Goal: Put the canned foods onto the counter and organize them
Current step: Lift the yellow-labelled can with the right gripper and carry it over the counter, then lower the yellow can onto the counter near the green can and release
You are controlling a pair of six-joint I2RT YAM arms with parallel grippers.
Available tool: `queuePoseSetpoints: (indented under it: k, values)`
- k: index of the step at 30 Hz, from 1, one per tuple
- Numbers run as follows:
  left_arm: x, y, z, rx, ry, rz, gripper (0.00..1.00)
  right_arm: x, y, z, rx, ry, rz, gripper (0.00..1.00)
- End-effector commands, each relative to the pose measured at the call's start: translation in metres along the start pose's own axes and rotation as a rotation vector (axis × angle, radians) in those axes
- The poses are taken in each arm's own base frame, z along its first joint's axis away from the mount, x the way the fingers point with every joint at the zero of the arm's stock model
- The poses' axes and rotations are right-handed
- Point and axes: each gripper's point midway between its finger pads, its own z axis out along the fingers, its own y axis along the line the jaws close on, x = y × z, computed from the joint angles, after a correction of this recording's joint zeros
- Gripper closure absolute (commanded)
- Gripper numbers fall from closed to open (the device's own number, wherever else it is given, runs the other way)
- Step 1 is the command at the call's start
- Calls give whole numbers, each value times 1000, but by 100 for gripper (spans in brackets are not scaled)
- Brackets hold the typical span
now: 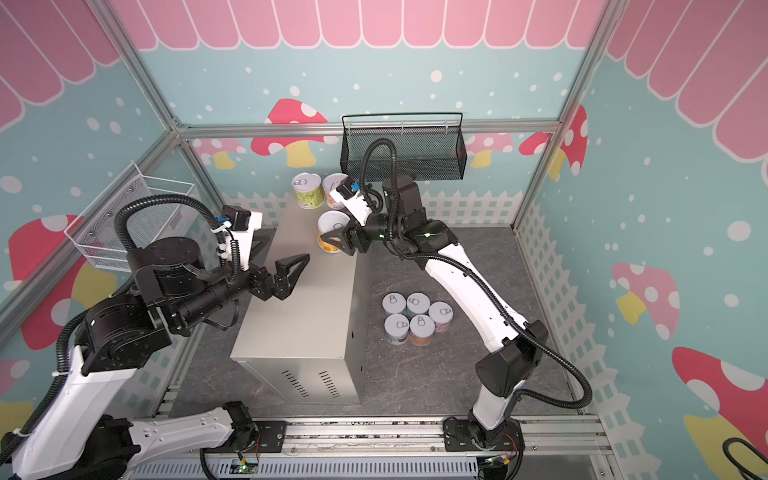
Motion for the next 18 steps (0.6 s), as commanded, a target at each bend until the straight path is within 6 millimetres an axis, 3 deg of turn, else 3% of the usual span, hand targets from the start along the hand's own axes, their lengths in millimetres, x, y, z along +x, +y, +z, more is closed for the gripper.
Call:
queuePoseSetpoints:
  k: [1, 5, 9, 18]
  values:
    - [7, 5, -5, -11, 8, 11, 0, -16, 11, 5, -13, -23, -55, 32]
    - [6, 10, -11, -23, 3, 17, 0, -11, 15, 17, -12, 6, -54, 30]
    - [4, 16, -4, -40, 31, -14, 0, -9, 18, 24, -16, 17, -57, 24]
    - [1, 22, 3, -43, 21, -54, 0, -21, 21, 18, -13, -16, -57, 15]
